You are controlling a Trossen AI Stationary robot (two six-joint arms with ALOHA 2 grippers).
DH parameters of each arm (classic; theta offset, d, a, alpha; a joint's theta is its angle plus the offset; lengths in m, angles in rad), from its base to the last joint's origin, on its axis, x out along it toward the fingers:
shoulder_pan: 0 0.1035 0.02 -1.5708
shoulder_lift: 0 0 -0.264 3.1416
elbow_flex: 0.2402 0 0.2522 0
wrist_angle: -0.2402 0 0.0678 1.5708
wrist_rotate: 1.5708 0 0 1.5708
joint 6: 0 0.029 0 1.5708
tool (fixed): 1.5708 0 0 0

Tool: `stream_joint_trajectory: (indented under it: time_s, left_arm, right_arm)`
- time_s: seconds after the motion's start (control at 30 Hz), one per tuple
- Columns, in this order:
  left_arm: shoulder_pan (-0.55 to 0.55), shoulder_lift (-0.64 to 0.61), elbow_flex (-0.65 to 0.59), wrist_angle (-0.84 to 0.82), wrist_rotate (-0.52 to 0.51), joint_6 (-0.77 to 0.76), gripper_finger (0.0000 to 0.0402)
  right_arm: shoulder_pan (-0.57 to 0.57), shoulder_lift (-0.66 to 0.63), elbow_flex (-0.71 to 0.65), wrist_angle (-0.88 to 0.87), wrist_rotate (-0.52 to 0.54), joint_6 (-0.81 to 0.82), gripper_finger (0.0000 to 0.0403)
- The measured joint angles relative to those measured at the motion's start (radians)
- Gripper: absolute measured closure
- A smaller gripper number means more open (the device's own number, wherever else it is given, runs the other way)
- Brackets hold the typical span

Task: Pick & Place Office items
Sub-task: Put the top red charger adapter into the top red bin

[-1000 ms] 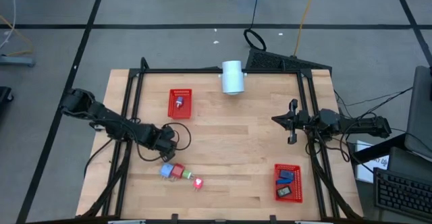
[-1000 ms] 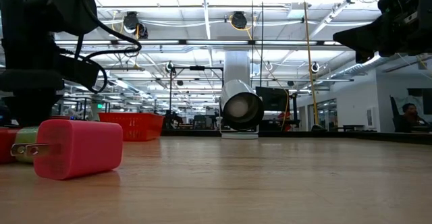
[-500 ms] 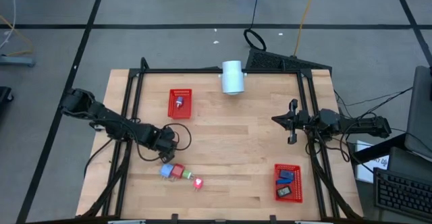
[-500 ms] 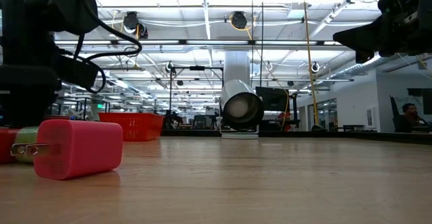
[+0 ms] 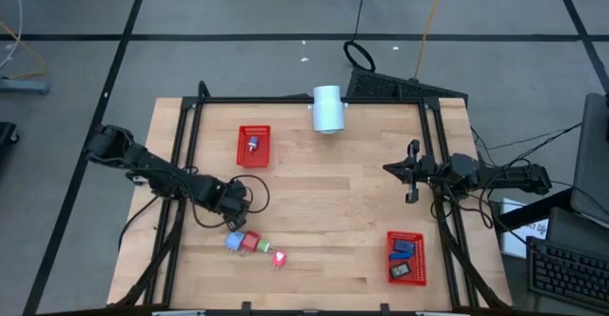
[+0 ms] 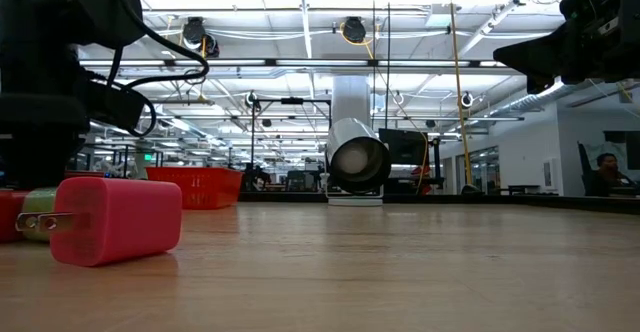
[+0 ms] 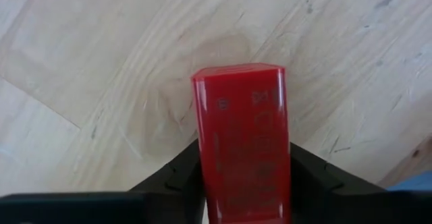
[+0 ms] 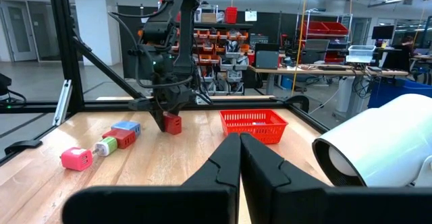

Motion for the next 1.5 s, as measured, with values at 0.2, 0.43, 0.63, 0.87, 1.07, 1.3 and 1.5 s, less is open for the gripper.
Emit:
stream_joint_trajectory:
  time_s: [0.2, 0.43, 0.63, 0.87, 1.07, 1.3, 1.5]
  left_arm:
    - [0.0, 0.001, -0.001, 0.024, -0.026, 0.0, 0.0258]
    - [-0.001, 0.001, 0.004, 0.063, -0.078, -0.012, 0.0264]
    - [0.002, 0.007, 0.045, 0.023, -0.126, -0.037, 0.0276]
    - [0.039, 0.004, 0.14, -0.079, -0.172, -0.041, 0.027]
    - [0.111, 0.003, 0.274, -0.222, -0.239, -0.015, 0.0278]
    - [0.24, 0.002, 0.43, -0.344, -0.342, 0.135, 0.0272]
    - [0.404, 0.002, 0.492, -0.345, -0.363, 0.265, 0.0279]
  right_arm:
    - [0.0, 0.0, 0.0, 0.0, 0.0, 0.0, 0.0403]
    - [0.0, 0.0, 0.0, 0.0, 0.0, 0.0, 0.0403]
    - [0.0, 0.0, 0.0, 0.0, 0.0, 0.0, 0.0403]
    - [0.0, 0.0, 0.0, 0.0, 0.0, 0.0, 0.0403]
    - [0.0, 0.0, 0.0, 0.0, 0.0, 0.0, 0.0403]
    - [0.0, 0.0, 0.0, 0.0, 0.0, 0.0, 0.0403]
    - [0.0, 0.0, 0.0, 0.0, 0.0, 0.0, 0.0403]
